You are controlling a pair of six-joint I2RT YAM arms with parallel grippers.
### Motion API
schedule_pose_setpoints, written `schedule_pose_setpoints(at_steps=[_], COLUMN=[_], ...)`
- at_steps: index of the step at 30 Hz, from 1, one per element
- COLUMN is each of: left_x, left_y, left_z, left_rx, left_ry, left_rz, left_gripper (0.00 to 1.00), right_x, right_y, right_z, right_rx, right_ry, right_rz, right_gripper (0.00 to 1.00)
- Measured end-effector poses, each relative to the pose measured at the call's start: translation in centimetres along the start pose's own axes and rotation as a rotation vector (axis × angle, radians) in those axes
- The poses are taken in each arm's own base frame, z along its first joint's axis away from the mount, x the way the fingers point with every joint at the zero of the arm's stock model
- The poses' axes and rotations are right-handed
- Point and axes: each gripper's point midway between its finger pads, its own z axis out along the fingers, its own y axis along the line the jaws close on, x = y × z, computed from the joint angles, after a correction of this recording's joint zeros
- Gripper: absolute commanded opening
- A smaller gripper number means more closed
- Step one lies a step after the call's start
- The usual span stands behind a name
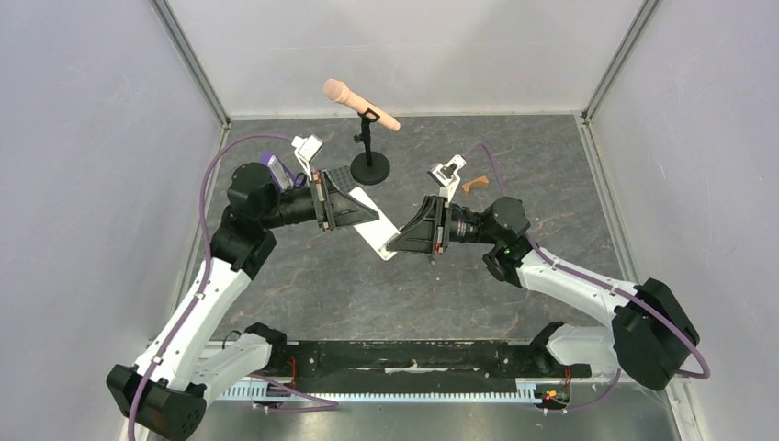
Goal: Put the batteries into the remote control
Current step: Adjust the remote control.
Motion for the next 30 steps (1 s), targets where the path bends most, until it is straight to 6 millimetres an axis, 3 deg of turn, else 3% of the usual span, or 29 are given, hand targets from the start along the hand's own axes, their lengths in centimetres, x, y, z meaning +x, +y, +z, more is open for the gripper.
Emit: schedule_pose_setpoints(at_steps=[1,3,6,11,15,18,23,27,30], left_x=[0.0,0.4,0.9,0.2,-1.1,-1.9,-2.6,-2.5,-2.6], left_y=[0.0,-0.3,-0.4,1.7,4.7,6.5,8.4,9.1,9.5], left_z=[0.0,0.0,-0.1,-1.1,-2.9,-4.8,-8.6,-10.2,-10.4], left_rx=[0.001,0.014,0.013,-0.15,-0.359,-0.505,-0.689,-0.758,-0.78], left_ry=[0.001,0.018,0.031,-0.067,-0.191,-0.282,-0.428,-0.479,-0.487], left_rz=[0.005,0.012,0.033,0.088,0.117,0.135,0.165,0.173,0.17], left_gripper=[0.02,0.02,0.02,0.02,0.02,0.02,0.02,0.02,0.02], right_x=[0.0,0.0,-0.1,-1.1,-2.1,-2.5,-2.3,-1.4,-0.6], right_y=[0.0,-0.2,-1.1,-3.2,-5.5,-8.8,-16.5,-20.6,-22.8], right_z=[0.0,0.0,0.1,-0.5,-1.9,-3.5,-7.9,-11.4,-13.1], right_rx=[0.003,0.012,0.05,0.173,0.334,0.515,0.932,1.148,1.206], right_ry=[0.001,0.0,-0.014,-0.079,-0.136,-0.155,-0.089,0.073,0.282], right_rz=[-0.002,-0.003,-0.005,-0.066,-0.148,-0.187,-0.232,-0.359,-0.502], right_gripper=[0.53,0.67,0.79,0.78,0.72,0.62,0.51,0.61,0.68])
